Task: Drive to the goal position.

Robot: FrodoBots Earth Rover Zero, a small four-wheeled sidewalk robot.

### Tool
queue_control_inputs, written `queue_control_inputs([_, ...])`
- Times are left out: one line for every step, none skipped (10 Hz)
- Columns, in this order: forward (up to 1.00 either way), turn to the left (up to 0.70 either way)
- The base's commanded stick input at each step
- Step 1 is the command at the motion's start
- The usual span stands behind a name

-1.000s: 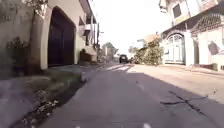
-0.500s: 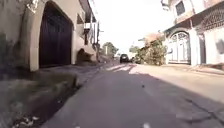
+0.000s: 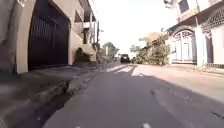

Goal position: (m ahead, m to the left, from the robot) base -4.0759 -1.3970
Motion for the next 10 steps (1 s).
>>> queue_control_inputs([1.0,0.0])
queue_control_inputs([1.0,0.0])
queue_control_inputs([1.0,0.0])
queue_control_inputs([1.0,0.0])
queue_control_inputs([1.0,0.0])
queue_control_inputs([1.0,0.0])
queue_control_inputs([1.0,0.0])
queue_control_inputs([1.0,0.0])
queue_control_inputs([1.0,0.0])
queue_control_inputs([1.0,0.0])
